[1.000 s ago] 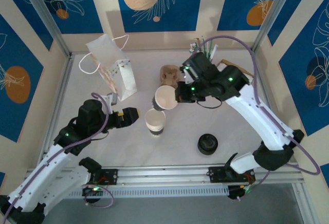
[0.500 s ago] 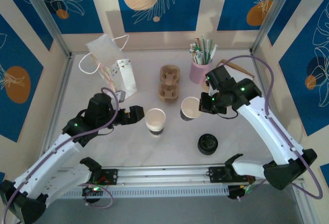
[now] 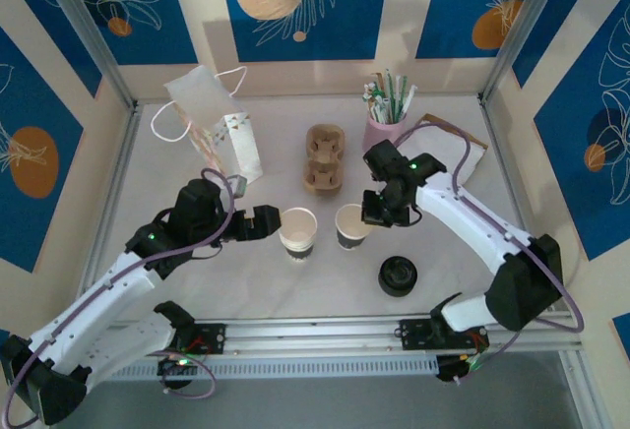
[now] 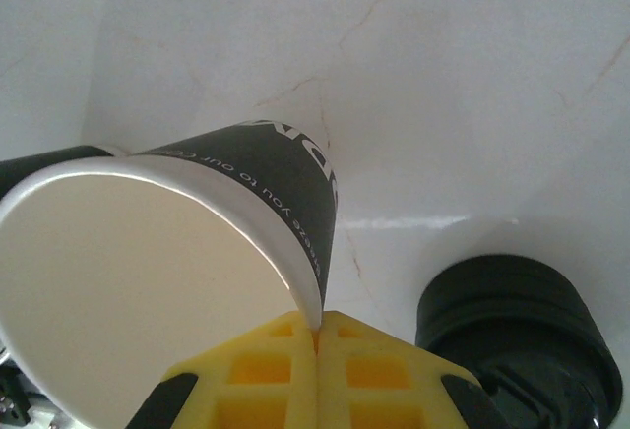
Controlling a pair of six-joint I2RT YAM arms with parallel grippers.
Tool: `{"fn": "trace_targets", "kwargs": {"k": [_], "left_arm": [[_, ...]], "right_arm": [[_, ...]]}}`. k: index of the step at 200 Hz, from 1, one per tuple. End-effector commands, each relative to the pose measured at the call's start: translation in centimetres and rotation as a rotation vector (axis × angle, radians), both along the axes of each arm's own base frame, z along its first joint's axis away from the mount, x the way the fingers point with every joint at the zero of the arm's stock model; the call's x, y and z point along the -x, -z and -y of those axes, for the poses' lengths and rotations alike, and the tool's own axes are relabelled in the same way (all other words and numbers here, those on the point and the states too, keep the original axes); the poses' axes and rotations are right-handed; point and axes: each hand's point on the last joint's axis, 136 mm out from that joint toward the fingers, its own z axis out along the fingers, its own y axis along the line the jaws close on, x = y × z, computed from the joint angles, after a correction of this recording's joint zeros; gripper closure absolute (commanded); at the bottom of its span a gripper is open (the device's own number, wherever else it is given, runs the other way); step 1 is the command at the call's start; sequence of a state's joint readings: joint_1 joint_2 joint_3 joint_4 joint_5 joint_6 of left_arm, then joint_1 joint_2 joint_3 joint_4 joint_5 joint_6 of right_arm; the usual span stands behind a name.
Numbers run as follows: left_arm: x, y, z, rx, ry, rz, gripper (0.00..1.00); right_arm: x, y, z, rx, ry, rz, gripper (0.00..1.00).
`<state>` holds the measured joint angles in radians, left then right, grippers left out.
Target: Pack the takeout coffee
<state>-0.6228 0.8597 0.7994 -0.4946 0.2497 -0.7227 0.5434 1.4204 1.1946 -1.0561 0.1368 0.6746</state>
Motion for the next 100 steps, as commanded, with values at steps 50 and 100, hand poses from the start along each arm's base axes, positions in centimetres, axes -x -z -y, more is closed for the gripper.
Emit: {"fn": "trace_targets", "kwargs": {"k": [50,100], "left_arm": [[-0.2,-0.2,0.2,-0.008,0.014,0.039,0.0],[-0.1,0.1,0.3,-0.002,0.015,0.036,0.0]], "right_arm": [[-2.2,2.4,-1.6,0.018,0.01,-0.014,0.97],[-2.1,2.6,-1.6,0.024,0.019,-0.022,0.82]]}}
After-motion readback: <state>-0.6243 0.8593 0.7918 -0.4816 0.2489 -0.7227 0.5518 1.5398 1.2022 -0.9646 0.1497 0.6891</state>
